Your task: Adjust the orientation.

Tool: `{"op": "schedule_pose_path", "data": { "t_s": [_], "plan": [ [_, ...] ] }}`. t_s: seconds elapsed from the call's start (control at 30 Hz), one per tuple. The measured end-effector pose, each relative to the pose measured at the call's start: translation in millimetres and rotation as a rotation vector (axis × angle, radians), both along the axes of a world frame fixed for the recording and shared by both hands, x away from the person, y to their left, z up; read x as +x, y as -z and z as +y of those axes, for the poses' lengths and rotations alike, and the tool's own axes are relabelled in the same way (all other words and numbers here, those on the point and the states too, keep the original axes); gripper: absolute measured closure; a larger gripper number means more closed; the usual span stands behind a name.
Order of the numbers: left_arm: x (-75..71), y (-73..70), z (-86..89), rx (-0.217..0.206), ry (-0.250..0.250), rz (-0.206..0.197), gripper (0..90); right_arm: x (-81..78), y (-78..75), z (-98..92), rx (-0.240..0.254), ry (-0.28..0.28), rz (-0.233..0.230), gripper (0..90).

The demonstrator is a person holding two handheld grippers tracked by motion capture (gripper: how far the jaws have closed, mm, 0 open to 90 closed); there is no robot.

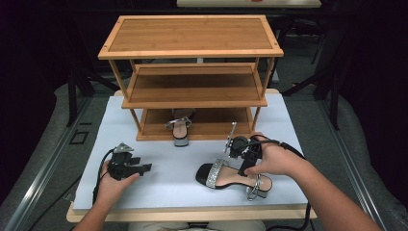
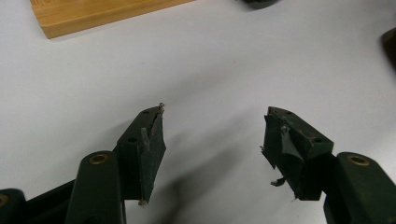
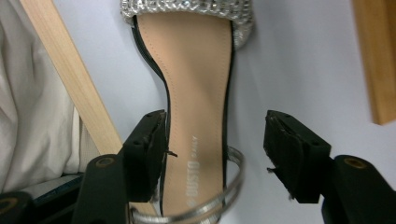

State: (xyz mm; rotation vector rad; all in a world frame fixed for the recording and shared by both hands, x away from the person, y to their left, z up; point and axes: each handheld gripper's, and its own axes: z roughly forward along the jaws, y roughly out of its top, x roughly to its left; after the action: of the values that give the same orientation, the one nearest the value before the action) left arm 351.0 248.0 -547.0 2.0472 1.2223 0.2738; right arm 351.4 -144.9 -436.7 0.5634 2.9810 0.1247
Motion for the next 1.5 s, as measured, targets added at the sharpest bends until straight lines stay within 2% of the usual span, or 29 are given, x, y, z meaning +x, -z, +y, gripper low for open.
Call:
{"op": "schedule_pose_path", "data": {
  "t_s": [0.07,0.13,0.17,0.27,0.33,0.47,0.7,0.73,0.93,1.0,1.3,1.5],
  "plan": [
    [-0.1,-0.1,0.2,-0.001,0.001,0.000,37.9,0.1,4.4,2.2,-0.005,-0.005,0.006,37.6],
    [-0.1,-0.1,0.4,-0.002,0.000,0.000,37.9,0.3,13.9,5.9,-0.009,-0.014,0.031,36.5],
    [0.1,0.0,0.6,-0.001,0.002,0.001,37.9,0.5,25.3,9.4,-0.018,-0.019,0.053,35.9],
    [0.1,0.2,0.0,-0.001,0.000,0.000,37.9,0.6,33.6,11.4,-0.021,-0.021,0.067,35.8],
    [0.1,0.1,-0.3,-0.001,0.001,-0.001,37.9,1.4,45.2,13.0,-0.053,-0.026,0.081,34.6],
    [0.4,0.7,-0.2,0.001,0.003,0.001,37.9,3.7,56.6,11.0,-0.079,-0.018,0.087,34.6],
    [0.3,1.1,-0.7,-0.001,0.001,0.002,37.9,7.9,72.0,7.1,-0.080,0.002,0.108,38.0],
    [0.3,1.0,-0.6,-0.001,0.001,0.002,37.9,8.7,76.9,7.1,-0.094,0.002,0.108,38.6],
    [0.2,0.7,-0.3,0.000,-0.001,0.003,37.9,9.5,78.6,7.4,-0.086,0.016,0.117,40.8],
    [0.2,0.8,-0.3,0.000,0.000,0.003,37.9,10.4,78.4,4.0,-0.059,0.036,0.128,41.5],
    [0.3,0.8,-0.3,-0.001,-0.001,0.003,37.9,9.1,78.2,6.4,-0.076,0.043,0.119,41.9],
    [0.5,0.7,0.4,-0.002,0.002,0.004,37.9,7.3,77.6,3.0,-0.045,0.067,0.113,42.3]
  ]
}}
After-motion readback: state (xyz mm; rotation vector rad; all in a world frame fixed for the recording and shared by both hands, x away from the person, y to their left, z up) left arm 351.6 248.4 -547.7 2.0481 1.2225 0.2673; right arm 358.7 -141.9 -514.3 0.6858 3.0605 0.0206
